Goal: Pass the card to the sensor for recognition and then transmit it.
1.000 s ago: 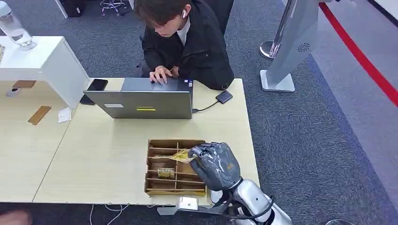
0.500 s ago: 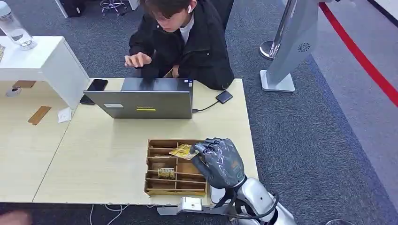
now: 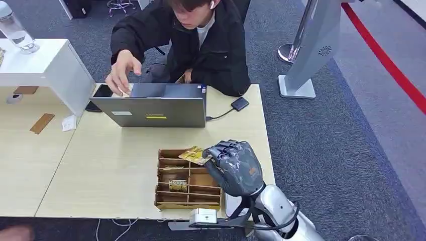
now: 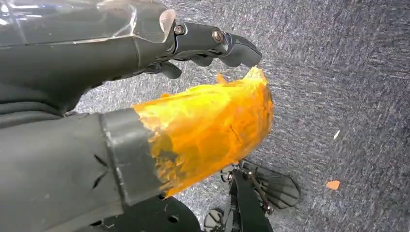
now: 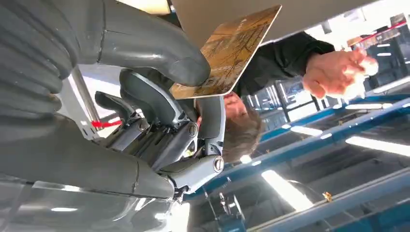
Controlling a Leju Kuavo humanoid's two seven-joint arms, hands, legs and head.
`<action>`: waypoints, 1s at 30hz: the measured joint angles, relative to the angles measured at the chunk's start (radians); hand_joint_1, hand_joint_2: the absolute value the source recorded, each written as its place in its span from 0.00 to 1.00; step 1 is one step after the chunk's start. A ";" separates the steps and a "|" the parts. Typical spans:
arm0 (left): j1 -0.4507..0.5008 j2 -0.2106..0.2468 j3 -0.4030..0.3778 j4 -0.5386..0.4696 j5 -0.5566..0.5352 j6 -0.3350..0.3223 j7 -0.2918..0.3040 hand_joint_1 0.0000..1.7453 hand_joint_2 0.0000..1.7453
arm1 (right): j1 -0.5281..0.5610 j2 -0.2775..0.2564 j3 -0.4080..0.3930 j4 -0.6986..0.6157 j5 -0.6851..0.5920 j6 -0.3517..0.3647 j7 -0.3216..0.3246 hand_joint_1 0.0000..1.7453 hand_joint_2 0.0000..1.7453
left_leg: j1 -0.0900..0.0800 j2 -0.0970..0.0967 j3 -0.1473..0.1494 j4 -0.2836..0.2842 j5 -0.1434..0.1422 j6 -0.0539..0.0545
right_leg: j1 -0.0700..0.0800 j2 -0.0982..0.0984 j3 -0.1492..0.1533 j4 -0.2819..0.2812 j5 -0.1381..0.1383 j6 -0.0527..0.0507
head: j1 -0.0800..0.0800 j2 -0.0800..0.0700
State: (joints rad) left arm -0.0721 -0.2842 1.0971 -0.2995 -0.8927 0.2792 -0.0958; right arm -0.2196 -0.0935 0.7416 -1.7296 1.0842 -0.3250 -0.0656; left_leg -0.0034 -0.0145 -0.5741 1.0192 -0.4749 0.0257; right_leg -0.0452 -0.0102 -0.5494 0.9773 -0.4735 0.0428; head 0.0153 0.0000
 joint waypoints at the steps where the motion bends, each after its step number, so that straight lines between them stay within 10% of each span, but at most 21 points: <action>1: 0.000 0.000 0.000 0.000 -0.003 0.000 -0.001 0.00 0.00 | -0.007 0.000 0.001 0.000 0.002 0.000 0.000 1.00 1.00 | 0.000 0.000 0.000 0.000 0.000 0.000 | 0.000 0.000 0.000 0.000 0.000 0.000 | 0.000 0.000; 30: -0.025 0.002 -0.015 0.000 -0.077 -0.013 0.023 0.00 0.00 | -0.222 0.074 -0.010 0.125 0.016 0.111 0.087 1.00 1.00 | 0.000 0.000 0.000 0.000 0.000 0.000 | 0.000 0.000 0.000 0.000 0.001 0.000 | 0.000 0.000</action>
State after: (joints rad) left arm -0.0972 -0.2823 1.0819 -0.2995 -0.9697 0.2659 -0.0725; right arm -0.4415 -0.0190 0.7313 -1.6049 1.1006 -0.2140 0.0214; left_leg -0.0033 -0.0145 -0.5741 1.0192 -0.4744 0.0257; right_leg -0.0452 -0.0102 -0.5493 0.9775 -0.4727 0.0430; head 0.0149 0.0000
